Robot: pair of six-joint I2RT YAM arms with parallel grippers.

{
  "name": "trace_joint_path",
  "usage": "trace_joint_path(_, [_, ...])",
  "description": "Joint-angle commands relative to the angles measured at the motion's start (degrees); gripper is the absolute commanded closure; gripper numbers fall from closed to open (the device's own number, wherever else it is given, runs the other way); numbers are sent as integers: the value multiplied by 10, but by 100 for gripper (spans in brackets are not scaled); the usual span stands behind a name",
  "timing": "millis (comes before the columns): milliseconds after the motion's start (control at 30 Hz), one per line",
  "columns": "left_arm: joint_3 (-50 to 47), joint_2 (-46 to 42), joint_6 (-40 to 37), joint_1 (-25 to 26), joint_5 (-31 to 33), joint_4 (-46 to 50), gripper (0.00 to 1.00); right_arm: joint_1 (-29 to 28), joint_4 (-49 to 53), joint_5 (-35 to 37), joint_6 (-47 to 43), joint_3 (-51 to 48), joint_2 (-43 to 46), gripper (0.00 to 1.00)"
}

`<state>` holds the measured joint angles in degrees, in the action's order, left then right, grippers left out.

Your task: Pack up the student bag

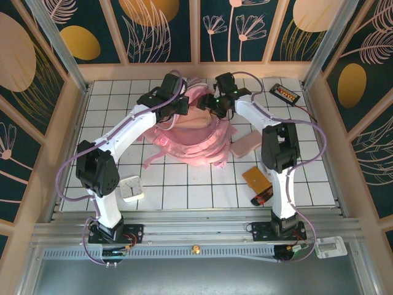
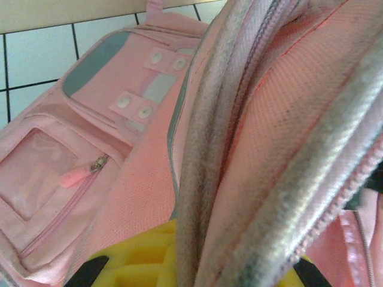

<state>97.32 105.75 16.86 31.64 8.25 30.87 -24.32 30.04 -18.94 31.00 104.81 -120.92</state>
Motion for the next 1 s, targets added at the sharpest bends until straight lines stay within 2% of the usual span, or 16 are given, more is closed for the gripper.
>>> trace_joint_path(0, [21, -1, 7, 1, 48, -26, 100, 12, 37, 35, -15, 0, 92, 30])
trace_joint_path(133, [17, -5, 5, 0, 60, -26, 100, 34, 111, 151, -2, -35, 168, 28])
trace_joint_path(233, [4, -11, 3, 0, 59, -39, 100, 65, 95, 193, 17, -144, 257, 25])
trace_joint_path(267, [-1, -15, 2, -1, 59, -44, 100, 84, 95, 181, 36, -175, 274, 19])
trace_joint_path(300, [-6, -17, 1, 0, 57, -50, 100, 112, 108, 141, 65, -201, 282, 5])
trace_joint_path(333, [-8, -19, 1, 0, 56, -56, 100, 141, 133, 97, 97, -214, 282, 1])
trace_joint_path(400, [-8, -20, 1, 0, 53, -58, 100, 183, 143, 18, 120, -254, 282, 1])
trace_joint_path(433, [-8, -20, 0, 0, 52, -59, 100, 189, 147, 22, 125, -276, 289, 1])
trace_joint_path(500, [-9, -22, -1, 0, 53, -59, 100, 188, 160, 88, 141, -304, 312, 1])
trace_joint_path(533, [-10, -24, -2, 0, 53, -59, 100, 193, 162, 96, 143, -316, 315, 1])
trace_joint_path(700, [-23, -33, -2, 0, 52, -62, 100, 186, 219, 116, 124, -294, 237, 1])
trace_joint_path(967, [-34, -45, -11, 0, 56, -63, 100, 144, 218, 144, 150, -229, 117, 1])
